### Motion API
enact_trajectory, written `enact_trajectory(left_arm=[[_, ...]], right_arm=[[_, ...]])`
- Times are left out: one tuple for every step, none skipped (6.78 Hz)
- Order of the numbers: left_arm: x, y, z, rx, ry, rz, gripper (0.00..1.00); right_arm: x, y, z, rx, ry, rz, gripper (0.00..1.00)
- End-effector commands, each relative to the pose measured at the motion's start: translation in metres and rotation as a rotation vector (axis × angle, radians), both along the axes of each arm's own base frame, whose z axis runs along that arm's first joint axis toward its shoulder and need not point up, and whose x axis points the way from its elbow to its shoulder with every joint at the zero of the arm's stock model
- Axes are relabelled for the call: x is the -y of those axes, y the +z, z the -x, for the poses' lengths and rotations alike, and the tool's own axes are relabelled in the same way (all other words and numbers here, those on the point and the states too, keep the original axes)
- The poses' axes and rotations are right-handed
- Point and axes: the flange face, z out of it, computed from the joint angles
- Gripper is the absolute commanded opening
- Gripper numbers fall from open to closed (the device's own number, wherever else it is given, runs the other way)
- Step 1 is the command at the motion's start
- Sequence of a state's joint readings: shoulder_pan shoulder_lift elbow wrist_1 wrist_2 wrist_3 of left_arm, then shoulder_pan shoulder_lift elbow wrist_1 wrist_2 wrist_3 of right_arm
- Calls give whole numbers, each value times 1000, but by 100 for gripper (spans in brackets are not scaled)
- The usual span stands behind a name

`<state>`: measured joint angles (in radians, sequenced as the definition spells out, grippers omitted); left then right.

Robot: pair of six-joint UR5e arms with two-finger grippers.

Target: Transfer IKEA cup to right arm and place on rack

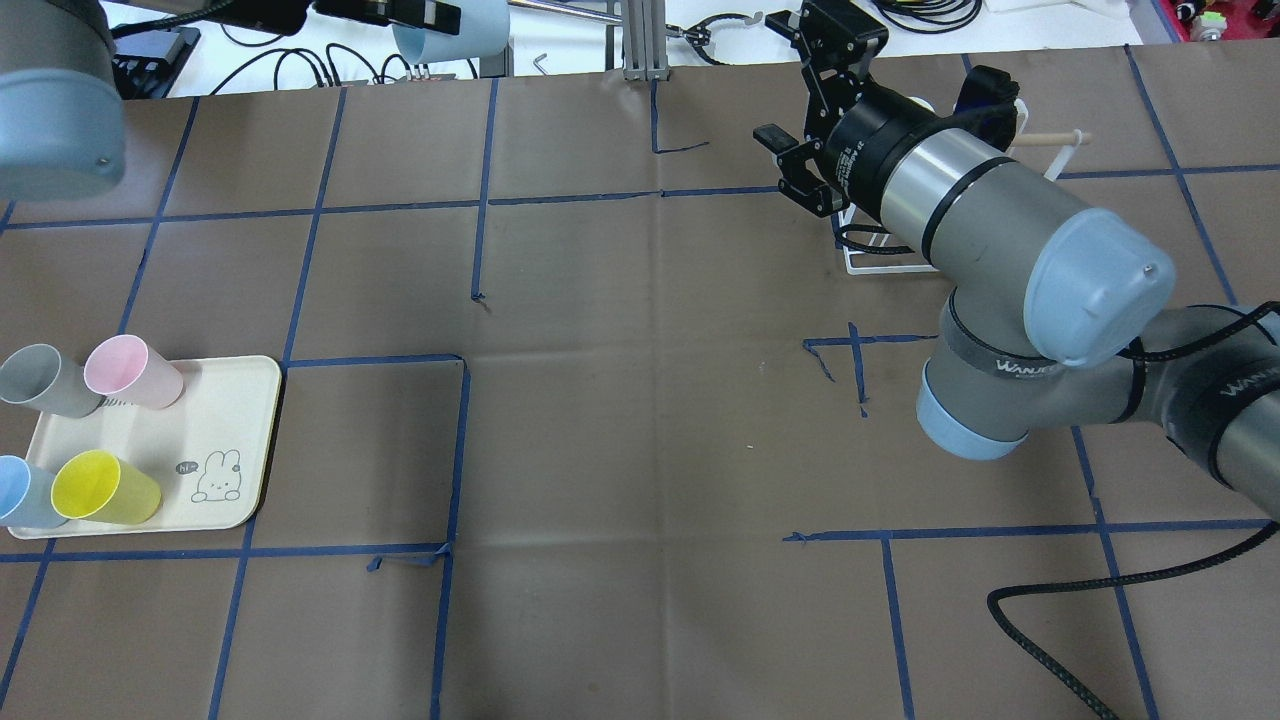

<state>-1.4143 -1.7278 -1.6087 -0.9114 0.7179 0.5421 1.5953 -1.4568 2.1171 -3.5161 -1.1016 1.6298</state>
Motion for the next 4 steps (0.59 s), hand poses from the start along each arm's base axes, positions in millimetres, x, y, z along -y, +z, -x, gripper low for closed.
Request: enact_trajectory(left_arm=[[-23,-42,23,-55,-69,191,4],[-39,-69,26,-71,-78,239,4],[-53,-86,30,-77,-76,262,4],[-66,-95,40,-75,-95,306,4]], right_arm=[[0,-1,0,-1,-1,-2,100],[0,-1,0,-1,-1,-2,100],[0,-1,0,-1,-1,-2,100],[0,-1,0,-1,-1,-2,100]])
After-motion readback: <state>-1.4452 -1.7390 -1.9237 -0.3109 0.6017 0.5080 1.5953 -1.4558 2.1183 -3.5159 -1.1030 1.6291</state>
